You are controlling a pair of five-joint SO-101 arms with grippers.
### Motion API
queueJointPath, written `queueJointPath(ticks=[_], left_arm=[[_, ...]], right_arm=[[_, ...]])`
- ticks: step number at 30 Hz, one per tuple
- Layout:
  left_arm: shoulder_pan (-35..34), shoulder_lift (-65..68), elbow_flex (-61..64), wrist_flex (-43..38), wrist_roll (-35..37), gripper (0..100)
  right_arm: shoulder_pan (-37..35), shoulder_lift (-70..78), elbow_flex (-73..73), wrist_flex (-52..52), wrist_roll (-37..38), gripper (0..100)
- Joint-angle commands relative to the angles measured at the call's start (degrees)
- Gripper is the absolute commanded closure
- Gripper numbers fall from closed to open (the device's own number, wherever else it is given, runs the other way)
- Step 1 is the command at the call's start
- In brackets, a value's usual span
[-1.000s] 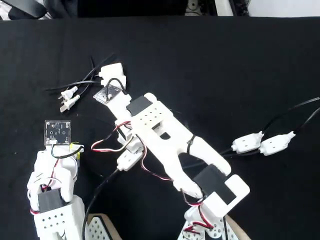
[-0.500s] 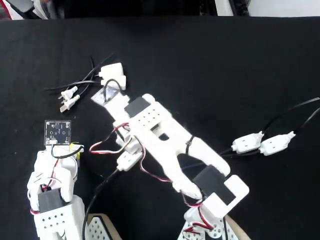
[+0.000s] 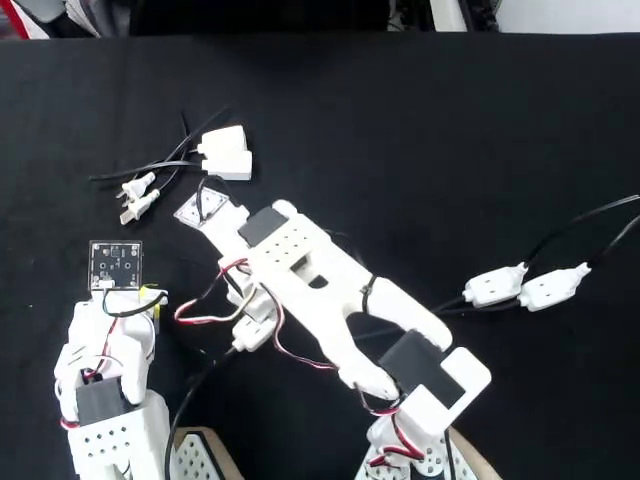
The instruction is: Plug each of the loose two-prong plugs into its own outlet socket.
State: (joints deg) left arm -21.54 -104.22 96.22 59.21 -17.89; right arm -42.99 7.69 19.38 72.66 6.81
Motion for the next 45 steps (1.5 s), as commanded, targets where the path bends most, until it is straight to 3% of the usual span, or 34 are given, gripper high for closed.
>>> queueJointPath(ticks=[1,4,19,45], left_arm=[[-0.5,-0.3,0.9,-0.1,0.1,86],[-0.5,-0.3,1.1,-0.1,0.1,86],[-0.6,-0.2,1.1,-0.9,0.1,86],[-0.6,-0.2,1.1,-1.3,0.1,85]], right_arm=[[-1.0,-0.1,6.3,-5.6,0.3,98.7],[-2.3,-0.1,11.6,-10.8,0.3,98.7],[-2.3,-0.3,10.8,-7.1,0.8,98.7],[28.0,-0.9,5.4,-1.7,21.5,98.7]])
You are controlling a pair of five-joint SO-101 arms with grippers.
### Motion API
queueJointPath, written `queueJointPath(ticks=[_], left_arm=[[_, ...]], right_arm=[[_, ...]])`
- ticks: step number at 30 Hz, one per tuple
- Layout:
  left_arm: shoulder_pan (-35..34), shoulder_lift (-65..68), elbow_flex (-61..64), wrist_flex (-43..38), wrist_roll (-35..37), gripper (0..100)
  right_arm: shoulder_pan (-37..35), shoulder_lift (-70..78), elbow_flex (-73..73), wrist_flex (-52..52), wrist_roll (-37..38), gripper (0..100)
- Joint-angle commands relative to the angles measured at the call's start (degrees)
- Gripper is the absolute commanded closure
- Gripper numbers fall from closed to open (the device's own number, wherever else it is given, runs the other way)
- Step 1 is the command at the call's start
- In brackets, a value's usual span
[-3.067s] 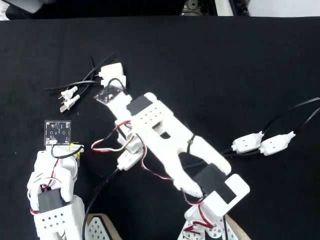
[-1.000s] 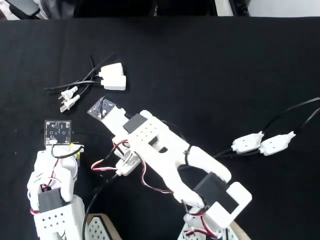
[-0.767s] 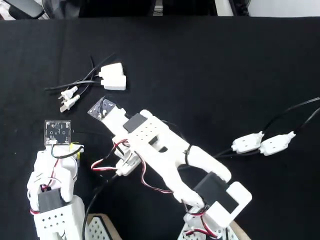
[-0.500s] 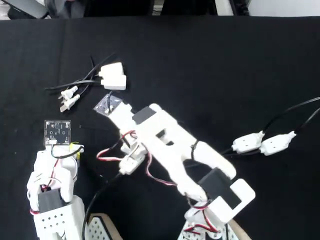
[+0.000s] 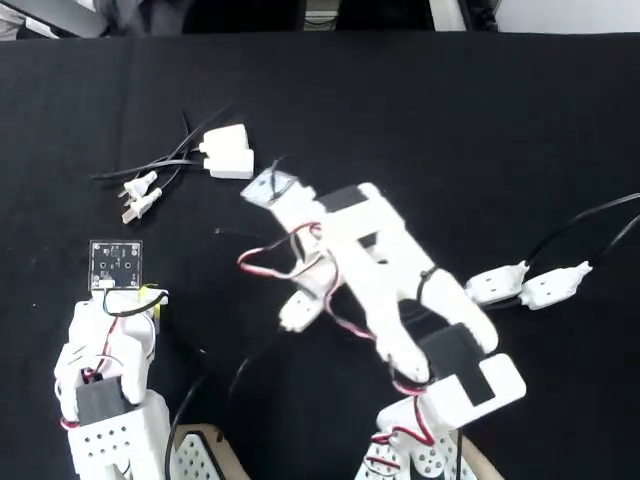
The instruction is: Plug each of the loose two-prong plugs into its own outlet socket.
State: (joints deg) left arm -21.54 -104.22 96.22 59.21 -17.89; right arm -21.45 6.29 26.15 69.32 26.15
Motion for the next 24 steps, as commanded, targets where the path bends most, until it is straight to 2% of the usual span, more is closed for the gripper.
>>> queueJointPath(ticks=[1,16,24], left_arm=[[-0.6,-0.2,1.1,-1.3,0.1,85],[-0.6,-0.2,1.1,-1.3,0.1,85],[-0.6,-0.2,1.1,-1.3,0.1,85]], right_arm=[[8.0,0.5,-2.2,2.6,3.4,98.7],[38.2,1.0,-10.2,2.7,24.6,98.7],[50.3,2.5,-10.5,-7.2,26.3,98.7]])
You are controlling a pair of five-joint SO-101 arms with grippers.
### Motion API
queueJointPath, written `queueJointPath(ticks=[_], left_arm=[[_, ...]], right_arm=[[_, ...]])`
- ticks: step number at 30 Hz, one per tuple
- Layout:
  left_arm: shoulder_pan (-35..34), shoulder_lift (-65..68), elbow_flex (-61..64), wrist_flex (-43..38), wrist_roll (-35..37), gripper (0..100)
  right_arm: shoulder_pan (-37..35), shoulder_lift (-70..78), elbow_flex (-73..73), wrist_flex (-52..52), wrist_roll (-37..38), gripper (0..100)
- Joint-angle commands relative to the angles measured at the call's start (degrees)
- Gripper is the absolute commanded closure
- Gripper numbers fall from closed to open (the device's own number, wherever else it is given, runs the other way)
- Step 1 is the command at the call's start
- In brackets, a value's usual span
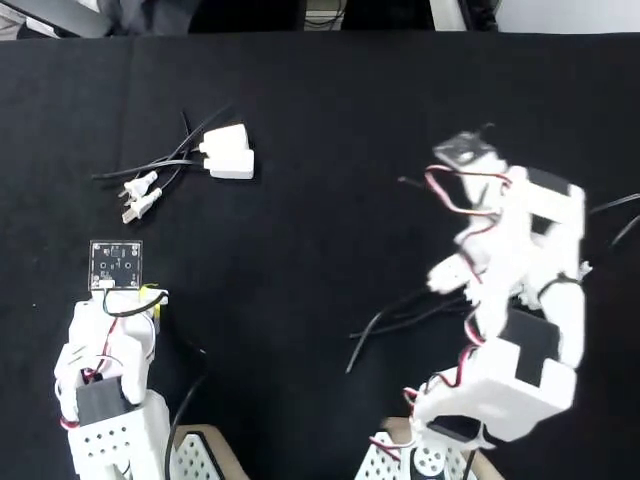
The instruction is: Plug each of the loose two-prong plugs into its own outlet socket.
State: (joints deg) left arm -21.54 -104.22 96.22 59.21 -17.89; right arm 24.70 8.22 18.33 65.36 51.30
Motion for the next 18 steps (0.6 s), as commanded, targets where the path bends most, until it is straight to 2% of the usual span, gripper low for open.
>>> queueJointPath(ticks=[1,10,18], left_arm=[[-0.6,-0.2,1.1,-1.3,0.1,85],[-0.6,-0.2,1.1,-1.3,0.1,85],[-0.6,-0.2,1.1,-1.3,0.1,85]], right_arm=[[5.1,1.3,-2.8,-4.1,2.5,98.7],[13.1,10.8,-13.3,-5.5,4.7,98.7],[14.8,15.4,-23.6,1.6,4.7,98.7]])
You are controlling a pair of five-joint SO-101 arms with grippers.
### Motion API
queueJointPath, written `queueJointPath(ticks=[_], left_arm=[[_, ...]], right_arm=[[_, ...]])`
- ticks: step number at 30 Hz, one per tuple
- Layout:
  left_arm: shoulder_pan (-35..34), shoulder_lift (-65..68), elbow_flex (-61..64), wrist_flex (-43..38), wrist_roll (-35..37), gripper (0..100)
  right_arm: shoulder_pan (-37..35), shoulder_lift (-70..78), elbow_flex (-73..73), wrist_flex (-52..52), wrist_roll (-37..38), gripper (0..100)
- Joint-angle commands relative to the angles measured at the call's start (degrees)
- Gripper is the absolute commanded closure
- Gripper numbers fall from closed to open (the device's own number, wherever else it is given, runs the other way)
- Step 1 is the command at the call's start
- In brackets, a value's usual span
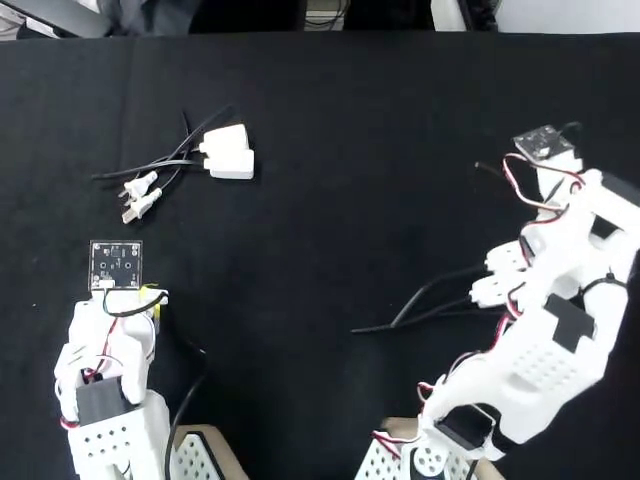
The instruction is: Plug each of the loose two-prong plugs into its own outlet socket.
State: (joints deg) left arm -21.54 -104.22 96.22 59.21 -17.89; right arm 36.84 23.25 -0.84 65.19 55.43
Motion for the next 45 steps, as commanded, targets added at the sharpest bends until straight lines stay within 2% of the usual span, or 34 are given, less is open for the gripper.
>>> queueJointPath(ticks=[1,9,11,15,17,23,26,29,34,39,45], left_arm=[[-0.6,-0.2,1.1,-1.3,0.1,85],[-0.6,-0.2,1.1,-1.3,0.1,85],[-0.6,-0.2,1.1,-1.3,0.1,85],[-0.6,-0.2,1.1,-1.3,0.1,85],[-0.6,-0.2,1.1,-1.3,0.1,85],[-0.6,-0.2,1.1,-1.3,0.1,85],[-0.6,-0.2,1.1,-1.3,0.1,85],[-0.5,-0.2,1.1,-1.3,0.1,85],[-0.5,-0.2,1.1,-1.3,0.1,85],[-0.5,-0.2,1.1,-1.3,0.1,85],[1.5,-0.1,1.1,-1.1,0.1,85]], right_arm=[[2.5,0.7,-5.1,2.7,0.6,98.7],[-1.8,0.6,-6.5,8.6,0.4,98.2],[-4.0,0.6,-6.5,9.8,-0.6,92.2],[-8.5,0.6,-7.7,13.6,-2.8,73.4],[-10.3,0.6,-10.4,17.8,-2.9,69.4],[-12.9,-0.1,-30.6,36.3,-9.2,72.9],[-11.8,-4.0,-35.6,36.1,-12.5,75.2],[-11.6,-10.3,-34.2,36.1,-13.1,76.6],[-14.3,-24.7,-30.5,36.0,-18.5,76.6],[-24.4,-37.5,-25.3,36.0,-26.9,76.6],[-38.9,-39.4,-16.8,35.6,-27.8,76.6]])
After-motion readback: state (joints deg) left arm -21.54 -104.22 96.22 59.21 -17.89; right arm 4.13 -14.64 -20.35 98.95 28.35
